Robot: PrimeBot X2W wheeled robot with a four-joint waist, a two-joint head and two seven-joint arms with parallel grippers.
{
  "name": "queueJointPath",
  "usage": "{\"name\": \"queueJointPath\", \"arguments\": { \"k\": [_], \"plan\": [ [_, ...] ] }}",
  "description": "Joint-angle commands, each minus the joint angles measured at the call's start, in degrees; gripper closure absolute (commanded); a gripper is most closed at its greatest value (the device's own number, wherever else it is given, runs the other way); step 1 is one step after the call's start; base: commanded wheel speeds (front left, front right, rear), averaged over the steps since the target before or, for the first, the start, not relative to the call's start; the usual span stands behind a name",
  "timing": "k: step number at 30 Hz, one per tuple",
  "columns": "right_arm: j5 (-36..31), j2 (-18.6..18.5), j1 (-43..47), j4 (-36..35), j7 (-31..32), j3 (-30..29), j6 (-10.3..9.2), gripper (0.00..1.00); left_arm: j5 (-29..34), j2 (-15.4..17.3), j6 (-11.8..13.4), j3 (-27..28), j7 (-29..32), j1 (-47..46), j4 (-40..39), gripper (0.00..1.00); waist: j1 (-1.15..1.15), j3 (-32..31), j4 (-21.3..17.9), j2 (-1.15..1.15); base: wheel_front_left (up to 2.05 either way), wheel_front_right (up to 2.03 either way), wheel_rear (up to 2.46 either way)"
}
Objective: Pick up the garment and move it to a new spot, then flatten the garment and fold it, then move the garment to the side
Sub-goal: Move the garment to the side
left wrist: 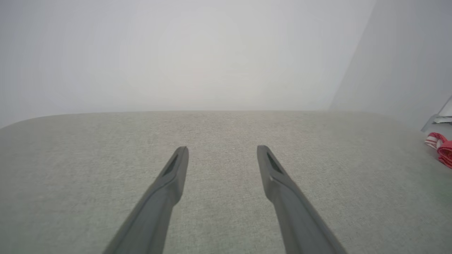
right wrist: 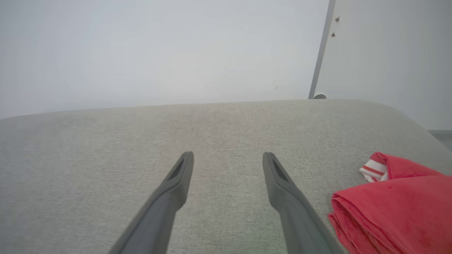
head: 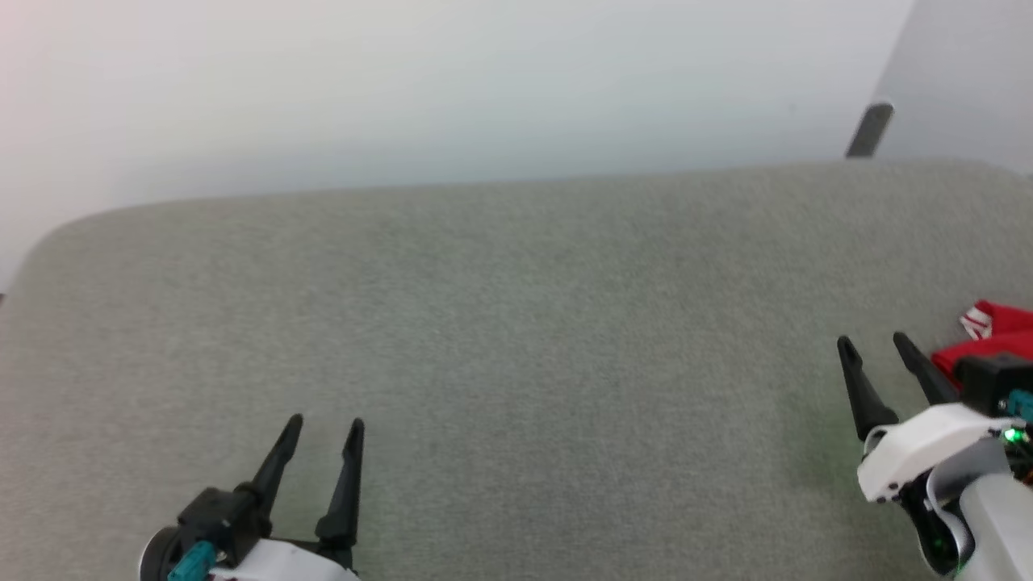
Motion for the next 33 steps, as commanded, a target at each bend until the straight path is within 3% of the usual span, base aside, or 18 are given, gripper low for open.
{"name": "queueJointPath", "arguments": {
  "k": [1, 18, 33],
  "plan": [
    [0.0, 0.0, 2.2, -1.6, -0.3, -0.6, -0.06, 0.0, -0.3, -0.1, -0.1, 0.5, 0.0, 1.2, -0.1, 0.0, 0.0, -4.8, 4.2, 0.0, 0.0, 0.0, 0.0],
    [-2.9, 2.2, 18.7, -18.5, -0.3, -7.7, -0.06, 0.0, -1.2, -0.9, -0.1, 3.8, 0.0, 8.6, -4.7, 0.0, 0.0, -7.4, 3.5, 0.0, 0.0, 0.0, 0.0],
    [-6.9, 4.8, 30.4, -31.4, 1.5, -16.1, -0.06, 0.0, -2.9, -0.7, -0.1, 3.0, 0.0, 14.8, -8.4, 0.0, 0.0, -7.5, 5.0, 0.0, 0.0, 0.0, 0.0]
  ]
}}
